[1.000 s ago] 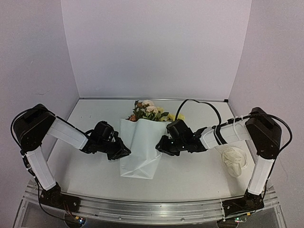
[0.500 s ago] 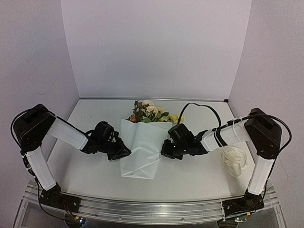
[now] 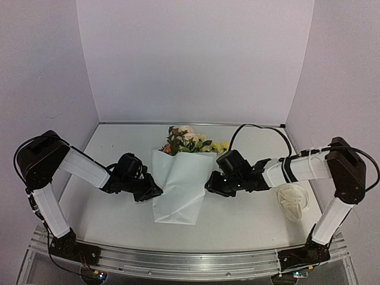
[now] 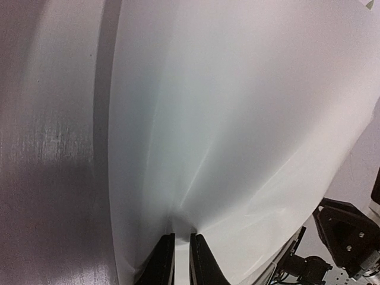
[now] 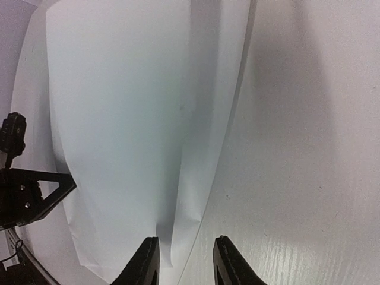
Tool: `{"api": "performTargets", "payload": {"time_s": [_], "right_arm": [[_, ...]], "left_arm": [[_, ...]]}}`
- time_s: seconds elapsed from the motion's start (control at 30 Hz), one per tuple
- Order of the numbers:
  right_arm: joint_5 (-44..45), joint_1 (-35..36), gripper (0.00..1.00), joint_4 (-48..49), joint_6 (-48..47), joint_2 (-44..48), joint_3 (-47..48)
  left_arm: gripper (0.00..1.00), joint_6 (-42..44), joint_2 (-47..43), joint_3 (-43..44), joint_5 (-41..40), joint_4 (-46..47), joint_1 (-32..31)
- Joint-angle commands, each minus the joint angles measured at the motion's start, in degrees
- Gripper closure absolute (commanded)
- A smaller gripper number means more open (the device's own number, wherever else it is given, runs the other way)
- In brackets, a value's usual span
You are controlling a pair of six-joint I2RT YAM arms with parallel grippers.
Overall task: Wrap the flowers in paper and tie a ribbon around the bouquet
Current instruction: Adjust the folded bouquet at the center of the board.
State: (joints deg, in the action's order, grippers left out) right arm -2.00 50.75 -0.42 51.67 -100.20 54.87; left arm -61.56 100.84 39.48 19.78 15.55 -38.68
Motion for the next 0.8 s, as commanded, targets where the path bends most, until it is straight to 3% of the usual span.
{"api": "performTargets", "payload": {"time_s": [0.0,0.4,0.77], "right_arm": [[5.5,2.8,0.67,-8.6,-2.1,6.3,3.3],[-2.0,7.8,0.73,-9.6,-4.0,-7.4,15.8],[-0.9,7.2,0.77,-4.3,0.4,-11.7,9.8]], "left_arm": [[0.89,0.2,-1.0,-0.5,-0.7,0.5,-0.1],[0.89,0.6,-1.7,-0.2,-0.7,0.2,-0.2],[0.87,2.9,-3.9,0.1,0.0,-1.0,-0.5]]}}
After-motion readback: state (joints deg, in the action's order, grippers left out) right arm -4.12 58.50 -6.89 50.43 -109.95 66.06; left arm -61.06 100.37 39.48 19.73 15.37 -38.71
